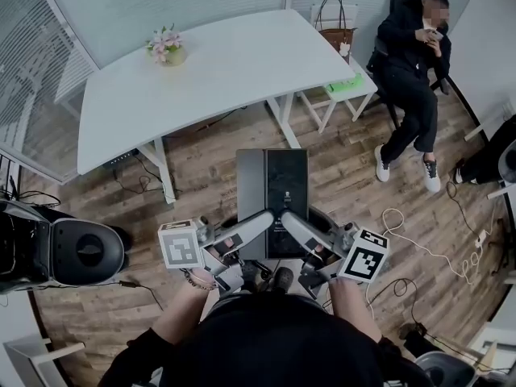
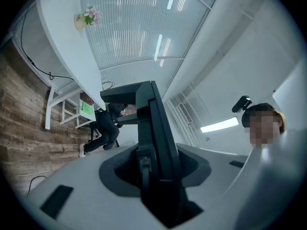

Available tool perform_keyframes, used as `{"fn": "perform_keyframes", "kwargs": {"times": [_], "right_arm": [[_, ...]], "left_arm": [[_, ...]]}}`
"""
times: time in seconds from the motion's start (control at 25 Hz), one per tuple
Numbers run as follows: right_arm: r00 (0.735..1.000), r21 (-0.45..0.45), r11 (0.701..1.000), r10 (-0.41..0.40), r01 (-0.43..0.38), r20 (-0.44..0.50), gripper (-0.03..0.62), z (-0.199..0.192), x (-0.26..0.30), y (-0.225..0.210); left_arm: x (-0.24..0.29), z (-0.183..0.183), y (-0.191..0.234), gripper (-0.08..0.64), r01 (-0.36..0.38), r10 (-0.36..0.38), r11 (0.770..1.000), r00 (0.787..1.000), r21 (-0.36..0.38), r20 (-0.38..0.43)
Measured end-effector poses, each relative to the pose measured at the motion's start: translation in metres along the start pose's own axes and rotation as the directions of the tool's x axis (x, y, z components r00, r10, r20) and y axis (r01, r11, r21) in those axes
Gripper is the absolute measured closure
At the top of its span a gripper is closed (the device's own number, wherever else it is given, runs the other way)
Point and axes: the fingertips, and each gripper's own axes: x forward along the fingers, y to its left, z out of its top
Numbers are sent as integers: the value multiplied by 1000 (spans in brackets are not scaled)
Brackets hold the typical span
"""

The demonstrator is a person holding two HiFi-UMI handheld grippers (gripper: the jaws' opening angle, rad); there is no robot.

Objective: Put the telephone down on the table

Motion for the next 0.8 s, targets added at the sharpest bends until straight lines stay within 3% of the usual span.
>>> {"fn": "perform_keyframes", "kwargs": {"times": [0.4, 0.8], "right_arm": [[1000, -109, 994, -22, 21, -10, 359, -10, 21, 8], [998, -99, 994, -38, 42, 42, 362, -25, 48, 8]], "left_arm": [[-17, 12, 2, 370, 11, -10, 1000, 1000, 29, -23], [-42, 30, 11, 370, 33, -32, 999, 998, 12, -60]]}}
